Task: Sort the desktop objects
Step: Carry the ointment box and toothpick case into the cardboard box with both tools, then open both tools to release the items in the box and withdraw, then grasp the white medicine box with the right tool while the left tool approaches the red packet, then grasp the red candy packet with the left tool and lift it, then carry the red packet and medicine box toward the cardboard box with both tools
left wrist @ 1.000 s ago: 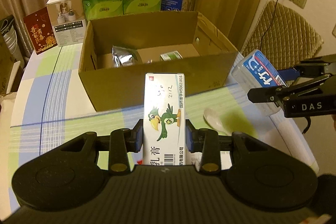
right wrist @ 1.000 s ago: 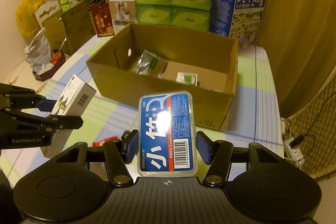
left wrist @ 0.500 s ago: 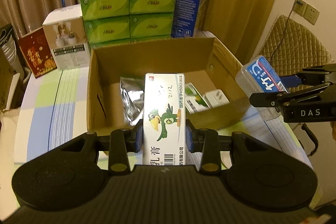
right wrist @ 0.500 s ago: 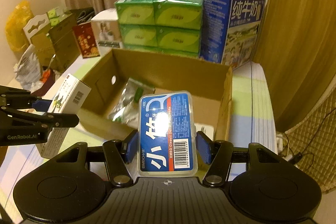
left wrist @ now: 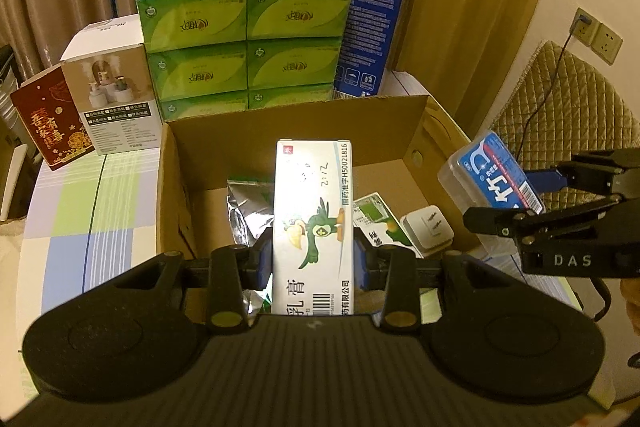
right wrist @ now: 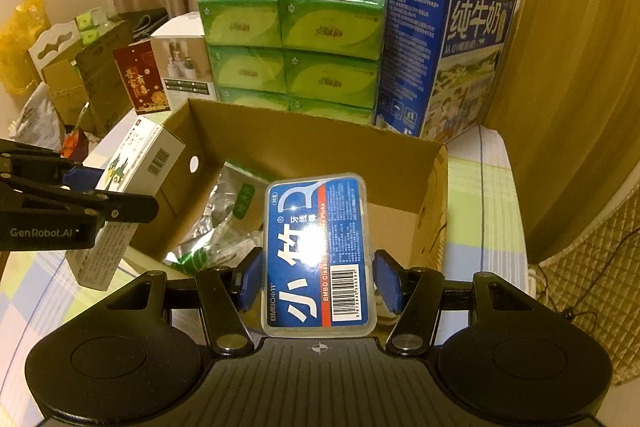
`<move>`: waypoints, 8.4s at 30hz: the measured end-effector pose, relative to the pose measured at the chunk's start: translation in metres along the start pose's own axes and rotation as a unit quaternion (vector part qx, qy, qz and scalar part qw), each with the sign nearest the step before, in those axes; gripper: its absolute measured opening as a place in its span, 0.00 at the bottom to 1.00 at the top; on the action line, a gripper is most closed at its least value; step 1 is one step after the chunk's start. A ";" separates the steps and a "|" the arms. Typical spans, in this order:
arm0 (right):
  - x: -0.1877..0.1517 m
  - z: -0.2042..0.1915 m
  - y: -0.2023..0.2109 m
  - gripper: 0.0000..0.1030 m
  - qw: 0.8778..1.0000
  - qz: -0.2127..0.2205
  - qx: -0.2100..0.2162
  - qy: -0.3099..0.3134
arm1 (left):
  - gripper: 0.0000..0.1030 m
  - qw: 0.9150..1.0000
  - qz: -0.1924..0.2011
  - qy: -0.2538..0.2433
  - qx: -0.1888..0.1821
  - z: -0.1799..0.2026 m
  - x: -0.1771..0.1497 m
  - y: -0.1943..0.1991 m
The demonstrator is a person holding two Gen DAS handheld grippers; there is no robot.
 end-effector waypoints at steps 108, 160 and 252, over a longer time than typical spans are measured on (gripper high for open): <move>-0.223 -0.082 0.096 0.98 0.996 -0.048 0.072 0.032 | 0.94 0.999 -0.052 -0.011 0.000 0.029 -0.261 0.115; -0.207 -0.085 -0.037 0.69 0.945 -0.162 0.119 0.260 | 0.61 0.975 -0.105 -0.176 -0.091 0.024 -0.204 -0.032; -0.227 -0.044 0.083 0.66 0.996 0.029 0.000 -0.090 | 0.22 1.000 0.014 -0.020 -0.013 0.085 -0.246 0.075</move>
Point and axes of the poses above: each gripper's, at about its wrist camera, not at the fingertips, and y roughly against the way its jaws point, z to its right, x to its top, the point moved 6 cm from there along -y, roughly the way its jaws point, and after that the axes turned 2 degrees about -x, right-handed, at the moved point
